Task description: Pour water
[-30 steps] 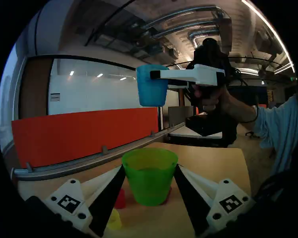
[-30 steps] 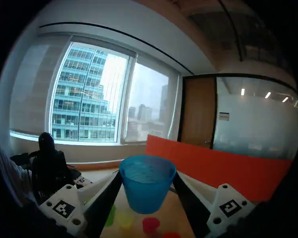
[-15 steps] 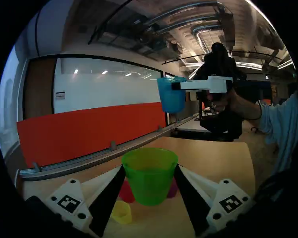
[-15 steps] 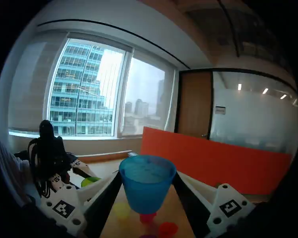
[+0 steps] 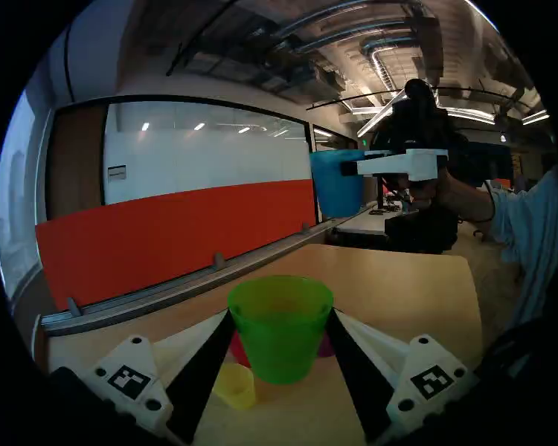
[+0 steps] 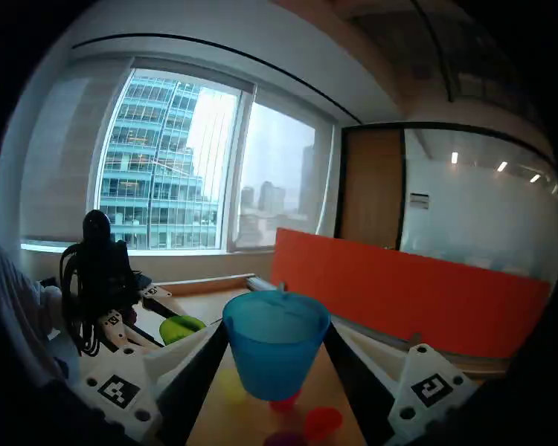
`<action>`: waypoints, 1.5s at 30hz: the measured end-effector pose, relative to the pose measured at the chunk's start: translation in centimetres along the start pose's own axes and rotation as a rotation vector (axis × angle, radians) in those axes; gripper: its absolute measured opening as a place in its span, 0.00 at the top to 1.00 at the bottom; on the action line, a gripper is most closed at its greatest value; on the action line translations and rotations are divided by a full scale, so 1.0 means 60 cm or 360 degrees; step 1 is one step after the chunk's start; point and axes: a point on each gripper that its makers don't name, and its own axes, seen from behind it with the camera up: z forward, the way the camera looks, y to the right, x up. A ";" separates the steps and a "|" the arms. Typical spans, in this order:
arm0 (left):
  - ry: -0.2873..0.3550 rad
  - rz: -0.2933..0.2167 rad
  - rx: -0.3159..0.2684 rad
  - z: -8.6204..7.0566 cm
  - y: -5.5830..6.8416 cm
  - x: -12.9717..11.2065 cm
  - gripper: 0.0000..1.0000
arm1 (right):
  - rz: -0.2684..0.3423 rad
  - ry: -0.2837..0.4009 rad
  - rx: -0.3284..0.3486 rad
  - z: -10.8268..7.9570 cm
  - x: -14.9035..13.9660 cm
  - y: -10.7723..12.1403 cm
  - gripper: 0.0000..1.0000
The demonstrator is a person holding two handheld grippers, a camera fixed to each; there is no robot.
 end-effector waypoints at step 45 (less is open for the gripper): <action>-0.0418 -0.0033 -0.0111 0.005 -0.009 -0.152 0.15 | -0.0021 -0.0533 0.0361 0.024 -0.268 -0.090 0.08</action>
